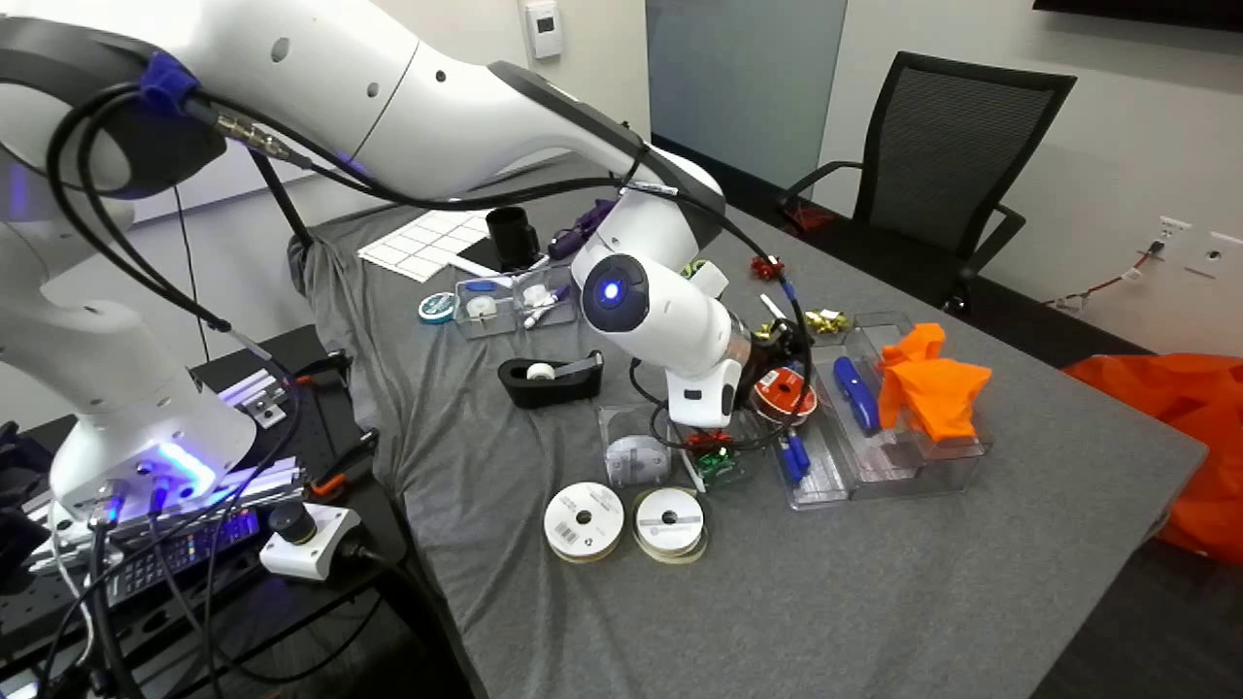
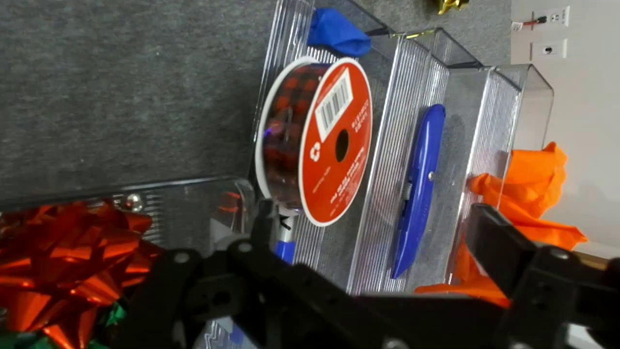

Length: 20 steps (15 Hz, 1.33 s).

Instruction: Move the orange object in the small container to the container on the right

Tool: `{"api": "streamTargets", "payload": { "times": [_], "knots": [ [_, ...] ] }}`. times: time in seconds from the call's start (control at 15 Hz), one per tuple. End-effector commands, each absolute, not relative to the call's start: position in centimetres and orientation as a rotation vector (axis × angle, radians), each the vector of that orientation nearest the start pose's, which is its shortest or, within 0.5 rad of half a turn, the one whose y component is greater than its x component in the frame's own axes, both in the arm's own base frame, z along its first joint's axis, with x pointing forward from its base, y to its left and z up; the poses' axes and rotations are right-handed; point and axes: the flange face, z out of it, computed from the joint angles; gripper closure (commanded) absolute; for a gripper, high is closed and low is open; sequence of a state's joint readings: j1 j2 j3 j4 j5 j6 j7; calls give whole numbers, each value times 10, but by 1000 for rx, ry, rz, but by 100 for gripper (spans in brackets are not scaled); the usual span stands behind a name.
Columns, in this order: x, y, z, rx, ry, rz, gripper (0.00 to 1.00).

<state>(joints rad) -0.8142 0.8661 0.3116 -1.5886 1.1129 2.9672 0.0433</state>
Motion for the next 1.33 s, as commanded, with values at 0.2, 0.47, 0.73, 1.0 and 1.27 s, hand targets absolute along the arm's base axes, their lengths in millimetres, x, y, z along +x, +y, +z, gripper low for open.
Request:
{"api": "streamTargets", "payload": {
  "times": [0.2, 0.47, 0.73, 1.0, 1.27],
  "knots": [
    [546, -406, 195, -1596, 1962, -678, 0],
    [529, -382, 238, -1590, 2014, -646, 0],
    [510, -358, 276, -1564, 2151, -638, 0],
    [511, -345, 293, -1584, 2267, -562, 0],
    [525, -339, 309, -1617, 2342, -455, 0]
  ]
}}
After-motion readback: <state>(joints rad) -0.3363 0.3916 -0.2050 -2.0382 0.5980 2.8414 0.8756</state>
